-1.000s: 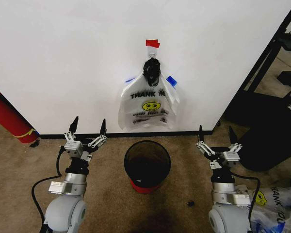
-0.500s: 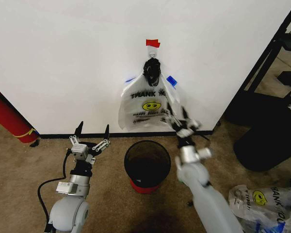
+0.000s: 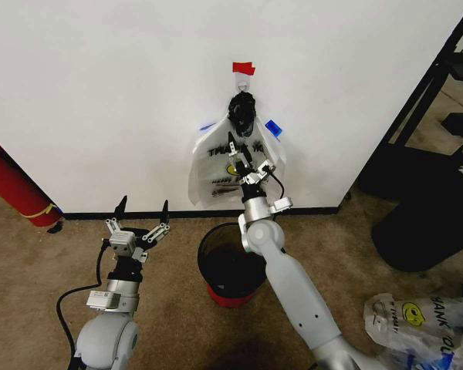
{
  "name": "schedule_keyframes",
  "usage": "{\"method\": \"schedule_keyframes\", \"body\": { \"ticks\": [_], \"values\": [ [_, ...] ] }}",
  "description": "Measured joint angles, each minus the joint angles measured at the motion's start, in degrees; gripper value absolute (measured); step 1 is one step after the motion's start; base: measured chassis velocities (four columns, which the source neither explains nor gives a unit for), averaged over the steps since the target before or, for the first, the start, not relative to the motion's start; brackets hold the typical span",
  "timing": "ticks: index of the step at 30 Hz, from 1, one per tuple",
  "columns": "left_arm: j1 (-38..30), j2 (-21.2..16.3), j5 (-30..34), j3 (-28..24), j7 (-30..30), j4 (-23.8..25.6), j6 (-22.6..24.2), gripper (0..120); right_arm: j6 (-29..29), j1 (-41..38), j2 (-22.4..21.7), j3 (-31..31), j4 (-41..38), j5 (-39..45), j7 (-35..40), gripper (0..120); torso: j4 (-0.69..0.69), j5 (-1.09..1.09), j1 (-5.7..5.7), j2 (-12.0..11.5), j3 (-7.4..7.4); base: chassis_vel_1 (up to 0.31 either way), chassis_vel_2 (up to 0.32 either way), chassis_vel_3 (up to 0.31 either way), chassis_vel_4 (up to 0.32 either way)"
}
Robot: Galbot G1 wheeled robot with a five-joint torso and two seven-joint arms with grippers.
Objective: Pick up the garbage bag from the wall and place it over the trash bin.
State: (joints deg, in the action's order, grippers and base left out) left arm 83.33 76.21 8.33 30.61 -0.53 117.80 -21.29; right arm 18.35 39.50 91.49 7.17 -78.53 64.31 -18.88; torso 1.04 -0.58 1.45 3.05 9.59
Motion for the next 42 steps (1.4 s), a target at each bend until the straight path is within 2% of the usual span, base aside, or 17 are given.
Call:
{"method": "schedule_keyframes", "body": {
  "ticks": [4,8,11,13,18,20,25,26,29,34,42],
  "values": [
    [-0.08,0.37,-0.35,-0.18,-0.03,-0.09,-0.03,100,-0.09,-0.57,0.54,0.68,1.15,0.02,-0.74,91,0.00,0.00,0.00,0.00,0.00,0.000,0.000,0.000,0.000],
    [-0.12,0.81,-0.75,-0.44,-0.04,-0.64,-0.21,100,-0.13,-1.23,0.62,2.12,1.70,0.20,-1.04,77,0.01,0.00,0.00,0.00,0.00,0.000,0.000,0.000,0.000],
    [-0.16,0.88,-0.79,-0.47,-0.04,-0.72,-0.25,100,-0.19,-1.35,0.62,2.34,1.70,0.21,-1.10,73,0.01,0.00,0.00,0.00,0.00,0.000,0.000,0.000,0.000],
    [-0.20,0.93,-0.80,-0.48,-0.05,-0.83,-0.29,100,-0.28,-1.57,0.62,2.52,1.78,0.27,-1.15,58,0.01,0.00,0.00,0.00,0.00,0.000,0.000,0.000,0.000],
    [-0.20,0.58,-0.64,-0.26,-0.31,-1.26,-0.66,100,-0.31,-2.74,0.63,3.25,3.43,0.28,-1.51,36,0.00,0.00,0.00,0.00,0.00,0.000,0.000,0.000,0.000],
    [-0.20,0.52,-0.62,-0.25,-0.33,-1.29,-0.66,100,-0.31,-2.79,0.63,3.31,3.49,0.26,-1.57,35,0.00,0.00,0.00,0.00,0.00,0.000,0.000,0.000,0.000],
    [-0.56,0.13,-0.42,-0.15,-0.45,-1.55,-0.68,100,-0.37,-2.88,0.85,3.73,3.57,-0.01,-2.53,13,-0.01,0.01,0.00,0.00,0.00,0.000,0.000,0.000,0.000],
    [-0.56,0.13,-0.42,-0.15,-0.45,-1.55,-0.68,100,-0.37,-2.88,0.85,3.73,3.57,-0.01,-2.53,13,-0.01,0.01,0.00,0.00,0.00,0.000,0.000,0.000,0.000],
    [-0.61,0.12,-0.40,-0.20,-0.50,-1.77,-0.69,100,-0.42,-2.72,0.85,4.13,3.57,-0.29,-2.77,0,0.00,0.00,0.00,0.00,0.00,0.000,0.000,0.000,0.000],
    [-0.69,0.20,-0.41,-0.53,-0.51,-1.91,-0.73,100,-0.82,-1.38,0.34,4.56,2.83,-1.58,-3.10,0,-0.01,0.00,0.00,0.00,0.00,0.000,0.000,0.000,0.000],
    [-0.59,0.23,-0.44,-1.24,-0.51,-1.92,-0.96,100,-1.87,7.52,-4.35,5.87,-2.78,-4.07,-6.51,0,0.00,0.01,-0.01,0.00,-0.01,0.000,0.000,0.000,0.000]
  ]
}}
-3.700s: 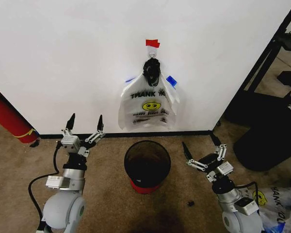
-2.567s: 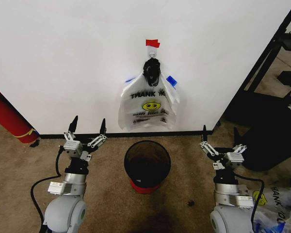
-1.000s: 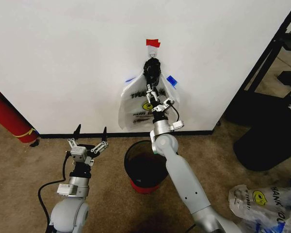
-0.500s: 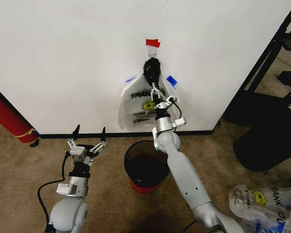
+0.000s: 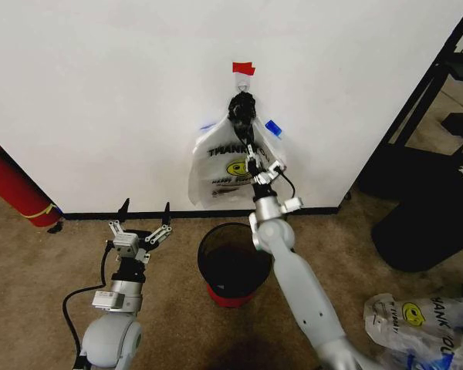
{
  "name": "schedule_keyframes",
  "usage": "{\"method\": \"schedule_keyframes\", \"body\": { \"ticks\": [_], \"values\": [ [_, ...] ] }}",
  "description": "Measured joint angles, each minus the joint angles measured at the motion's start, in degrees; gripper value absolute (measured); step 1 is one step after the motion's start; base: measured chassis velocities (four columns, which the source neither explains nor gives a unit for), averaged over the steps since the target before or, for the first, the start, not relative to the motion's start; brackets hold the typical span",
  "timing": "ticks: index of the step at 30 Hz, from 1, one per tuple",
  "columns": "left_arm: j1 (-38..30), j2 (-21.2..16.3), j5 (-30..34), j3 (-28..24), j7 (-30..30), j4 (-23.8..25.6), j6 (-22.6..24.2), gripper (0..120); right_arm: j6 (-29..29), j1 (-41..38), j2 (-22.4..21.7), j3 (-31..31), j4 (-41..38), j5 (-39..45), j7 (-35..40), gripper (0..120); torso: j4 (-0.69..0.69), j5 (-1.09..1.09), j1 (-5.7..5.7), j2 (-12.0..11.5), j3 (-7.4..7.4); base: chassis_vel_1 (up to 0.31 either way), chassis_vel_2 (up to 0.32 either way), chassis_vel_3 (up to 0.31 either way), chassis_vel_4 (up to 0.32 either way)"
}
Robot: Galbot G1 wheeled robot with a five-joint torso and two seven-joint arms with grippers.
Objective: Pick up the garbage bag from the wall and place it over the trash bin.
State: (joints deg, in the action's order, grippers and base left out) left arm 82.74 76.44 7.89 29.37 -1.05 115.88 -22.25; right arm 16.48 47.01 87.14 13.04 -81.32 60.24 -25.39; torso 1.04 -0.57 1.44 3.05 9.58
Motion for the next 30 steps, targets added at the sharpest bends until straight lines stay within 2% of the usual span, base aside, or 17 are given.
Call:
{"method": "schedule_keyframes", "body": {
  "ticks": [11,21,25,30],
  "values": [
    [-0.86,-0.14,1.11,-2.72,0.00,-1.81,-1.94,100,0.18,12.68,-3.59,2.81,-6.52,-3.24,-4.00,0,-0.01,0.00,0.00,0.00,0.00,0.000,0.000,0.000,0.000],
    [1.09,0.08,3.10,-3.50,-0.02,0.05,-1.56,100,1.12,21.83,-6.93,3.41,-11.52,-6.61,-8.59,0,-0.02,0.00,0.00,0.00,0.00,0.000,0.000,0.000,0.000],
    [1.94,-0.36,3.26,-3.34,0.08,0.98,-1.68,100,1.60,26.55,-10.56,4.13,-14.14,-8.21,-10.50,0,-0.01,-0.01,0.00,0.00,0.00,0.000,0.000,0.000,0.000],
    [2.90,-0.67,3.21,-3.36,0.27,1.88,-1.74,100,2.36,30.45,-12.70,6.05,-14.81,-10.38,-13.91,0,-0.01,0.00,0.00,0.01,0.00,0.000,0.000,0.000,0.000]
  ]
}}
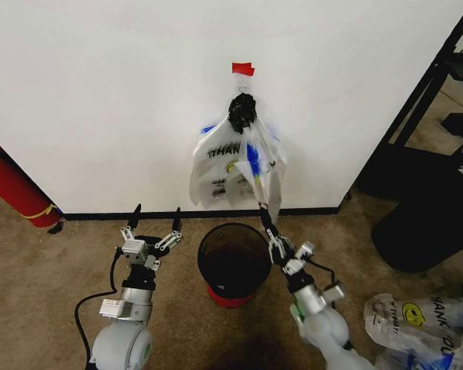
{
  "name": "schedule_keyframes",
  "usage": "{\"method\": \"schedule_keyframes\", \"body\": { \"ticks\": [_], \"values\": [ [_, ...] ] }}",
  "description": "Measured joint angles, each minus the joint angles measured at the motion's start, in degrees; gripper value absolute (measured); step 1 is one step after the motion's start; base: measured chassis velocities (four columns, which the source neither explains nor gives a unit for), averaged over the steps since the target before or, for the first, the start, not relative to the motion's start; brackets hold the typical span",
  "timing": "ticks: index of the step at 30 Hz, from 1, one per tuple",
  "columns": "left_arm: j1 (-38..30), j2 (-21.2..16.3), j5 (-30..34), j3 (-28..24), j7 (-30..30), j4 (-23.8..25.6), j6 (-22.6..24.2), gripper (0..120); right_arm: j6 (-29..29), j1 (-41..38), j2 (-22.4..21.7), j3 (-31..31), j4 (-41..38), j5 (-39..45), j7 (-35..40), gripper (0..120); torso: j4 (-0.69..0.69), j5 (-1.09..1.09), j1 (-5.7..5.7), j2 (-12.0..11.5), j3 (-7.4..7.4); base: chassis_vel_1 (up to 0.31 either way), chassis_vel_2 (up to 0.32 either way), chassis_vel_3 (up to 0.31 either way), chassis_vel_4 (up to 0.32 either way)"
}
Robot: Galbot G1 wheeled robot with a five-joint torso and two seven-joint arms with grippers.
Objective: Pick up the garbage bag from the wall and place it over the trash bin.
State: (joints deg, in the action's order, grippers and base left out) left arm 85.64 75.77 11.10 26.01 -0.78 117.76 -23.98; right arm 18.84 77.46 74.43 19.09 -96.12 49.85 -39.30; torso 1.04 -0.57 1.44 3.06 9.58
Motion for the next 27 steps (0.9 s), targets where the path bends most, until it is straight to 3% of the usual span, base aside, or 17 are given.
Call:
{"method": "schedule_keyframes", "body": {
  "ticks": [18,27],
  "values": [
    [1.29,-0.94,0.24,-0.34,0.31,0.65,-0.05,100,2.27,3.60,-2.11,6.91,9.29,-6.31,-21.10,0,0.00,0.00,0.00,0.00,0.01,0.000,0.000,0.000,0.000],
    [0.42,-1.77,1.16,-0.02,0.61,-0.08,-0.05,100,3.66,-0.51,-0.74,8.30,14.10,-9.23,-24.86,0,0.00,0.00,0.00,0.00,0.01,0.000,0.000,0.000,0.000]
  ]
}}
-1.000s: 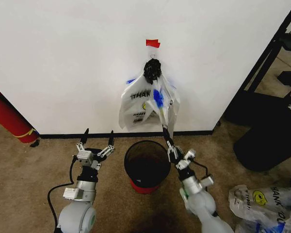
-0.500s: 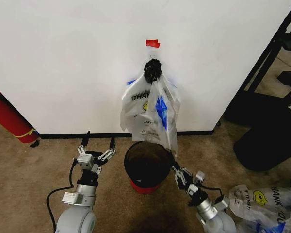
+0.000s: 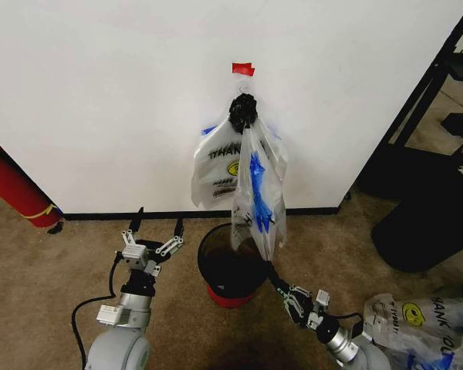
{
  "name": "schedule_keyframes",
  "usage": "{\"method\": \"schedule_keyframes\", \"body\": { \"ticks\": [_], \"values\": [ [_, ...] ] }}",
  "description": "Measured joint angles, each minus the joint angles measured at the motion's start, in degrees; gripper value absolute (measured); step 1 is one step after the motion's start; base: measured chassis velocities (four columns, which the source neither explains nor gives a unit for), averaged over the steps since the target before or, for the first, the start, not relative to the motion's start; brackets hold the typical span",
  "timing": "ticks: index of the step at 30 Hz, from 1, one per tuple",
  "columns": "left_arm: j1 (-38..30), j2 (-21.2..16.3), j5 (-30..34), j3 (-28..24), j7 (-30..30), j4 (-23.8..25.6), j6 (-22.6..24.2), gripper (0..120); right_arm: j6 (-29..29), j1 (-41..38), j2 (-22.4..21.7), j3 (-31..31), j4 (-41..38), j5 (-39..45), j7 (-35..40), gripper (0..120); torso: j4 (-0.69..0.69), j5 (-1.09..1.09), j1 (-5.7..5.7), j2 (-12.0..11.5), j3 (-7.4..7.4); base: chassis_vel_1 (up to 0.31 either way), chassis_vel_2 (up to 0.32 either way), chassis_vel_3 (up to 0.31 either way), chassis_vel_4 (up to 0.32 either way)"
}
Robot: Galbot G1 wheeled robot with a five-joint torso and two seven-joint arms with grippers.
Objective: Pick up the garbage bag from the wall and place it over the trash bin.
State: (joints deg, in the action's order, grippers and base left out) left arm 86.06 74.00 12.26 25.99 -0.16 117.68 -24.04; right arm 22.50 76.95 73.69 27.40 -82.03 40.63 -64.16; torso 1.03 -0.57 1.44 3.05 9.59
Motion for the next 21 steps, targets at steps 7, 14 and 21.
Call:
{"method": "schedule_keyframes", "body": {
  "ticks": [7,14,21],
  "values": [
    [-1.85,-0.19,0.63,0.12,0.02,-1.83,0.09,100,5.75,-4.47,1.64,-3.82,-0.32,1.34,9.28,12,0.00,0.00,0.01,0.00,0.00,0.000,0.000,0.000,0.000],
    [-2.57,0.10,0.60,-0.21,0.02,-2.93,0.18,100,4.27,-3.54,-0.84,-3.18,-5.65,0.79,7.44,37,0.01,0.00,0.01,0.00,0.00,0.000,0.000,0.000,0.000],
    [-2.64,0.59,0.31,-0.30,0.03,-3.13,0.19,100,2.34,-4.12,-3.97,0.50,-7.50,1.10,3.57,60,0.01,0.00,0.00,0.00,0.00,0.000,0.000,0.000,0.000]
  ]
}}
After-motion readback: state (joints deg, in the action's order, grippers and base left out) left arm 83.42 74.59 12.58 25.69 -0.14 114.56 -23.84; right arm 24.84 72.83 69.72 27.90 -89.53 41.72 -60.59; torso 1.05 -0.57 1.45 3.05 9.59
